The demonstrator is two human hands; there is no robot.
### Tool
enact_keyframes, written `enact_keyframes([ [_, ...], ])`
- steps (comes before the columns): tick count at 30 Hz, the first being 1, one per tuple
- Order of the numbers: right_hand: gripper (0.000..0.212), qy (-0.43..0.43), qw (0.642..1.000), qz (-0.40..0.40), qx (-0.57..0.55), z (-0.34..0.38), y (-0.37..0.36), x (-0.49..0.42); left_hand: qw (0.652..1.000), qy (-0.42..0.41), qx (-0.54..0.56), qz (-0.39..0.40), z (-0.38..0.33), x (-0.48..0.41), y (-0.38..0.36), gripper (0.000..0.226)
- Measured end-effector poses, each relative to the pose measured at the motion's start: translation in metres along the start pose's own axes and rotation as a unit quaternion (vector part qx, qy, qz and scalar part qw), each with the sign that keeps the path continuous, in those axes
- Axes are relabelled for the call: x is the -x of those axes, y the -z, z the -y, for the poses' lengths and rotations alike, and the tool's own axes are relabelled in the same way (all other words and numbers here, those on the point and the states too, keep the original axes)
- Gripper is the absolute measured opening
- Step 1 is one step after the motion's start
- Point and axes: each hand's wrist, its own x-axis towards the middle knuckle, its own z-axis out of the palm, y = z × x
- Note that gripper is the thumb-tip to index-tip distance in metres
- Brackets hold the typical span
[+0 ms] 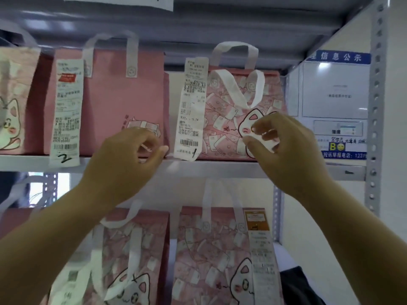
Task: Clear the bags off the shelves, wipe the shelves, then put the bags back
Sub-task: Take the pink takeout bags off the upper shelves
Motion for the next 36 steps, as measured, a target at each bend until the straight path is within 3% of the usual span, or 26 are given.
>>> enact_keyframes([
  [6, 0.025, 0.058, 0.993, 0.089, -0.058, 0.061, -0.028, 0.026, 0.998, 0.013, -0.033, 0.044, 0.03, 0.047, 0.037, 0.022],
  [12, 0.024, 0.058, 0.978, 0.188, -0.073, 0.129, -0.067, 0.057, 0.986, 0.049, -0.095, 0.127, 0.079, 0.106, 0.09, 0.021],
  [22, 0.03, -0.017, 0.938, 0.336, -0.085, 0.237, -0.148, 0.129, 0.948, 0.159, -0.141, 0.236, 0.188, 0.207, 0.174, 0.018],
  [28, 0.034, -0.072, 0.917, 0.382, -0.087, 0.278, -0.188, 0.168, 0.918, 0.232, -0.146, 0.287, 0.244, 0.253, 0.193, 0.017],
  [36, 0.044, -0.146, 0.901, 0.399, -0.087, 0.291, -0.249, 0.183, 0.904, 0.289, -0.134, 0.285, 0.301, 0.272, 0.177, 0.016],
])
